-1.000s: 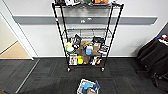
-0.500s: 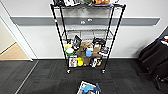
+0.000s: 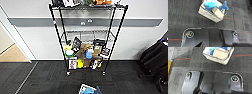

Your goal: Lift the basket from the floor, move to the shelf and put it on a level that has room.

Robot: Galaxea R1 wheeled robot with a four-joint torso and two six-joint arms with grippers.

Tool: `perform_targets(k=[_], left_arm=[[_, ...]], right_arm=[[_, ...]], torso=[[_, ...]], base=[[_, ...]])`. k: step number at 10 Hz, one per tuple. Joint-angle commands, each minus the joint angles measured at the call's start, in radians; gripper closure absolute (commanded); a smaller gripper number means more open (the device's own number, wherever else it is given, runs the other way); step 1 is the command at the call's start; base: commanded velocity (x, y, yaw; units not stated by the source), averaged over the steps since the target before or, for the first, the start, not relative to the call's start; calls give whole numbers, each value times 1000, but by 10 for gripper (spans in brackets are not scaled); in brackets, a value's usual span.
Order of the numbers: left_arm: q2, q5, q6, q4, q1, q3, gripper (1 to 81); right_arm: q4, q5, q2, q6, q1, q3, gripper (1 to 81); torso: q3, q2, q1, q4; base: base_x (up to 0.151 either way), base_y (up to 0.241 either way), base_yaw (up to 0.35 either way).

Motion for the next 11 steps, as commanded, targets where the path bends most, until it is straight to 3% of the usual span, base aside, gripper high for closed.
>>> perform_targets(k=[1, 5, 9, 11], left_arm=[[-6, 42, 4, 10, -37, 14, 10], [-2, 42, 2, 7, -28, 14, 10], [14, 175, -11, -59, -12, -12, 10], [6, 171, -11, -64, -11, -29, 10]], right_arm=[[0, -54, -12, 2, 47, 6, 10], [-1, -54, -12, 2, 40, 6, 10], [8, -54, 14, 2, 28, -32, 10], [10, -54, 31, 3, 23, -48, 10]], torso=[[0, -1, 0, 0], [0, -1, 1, 0], [0, -1, 0, 0], [0, -1, 0, 0]], base=[[94, 0, 0], [20, 0, 0], [0, 0, 0], [0, 0, 0]])
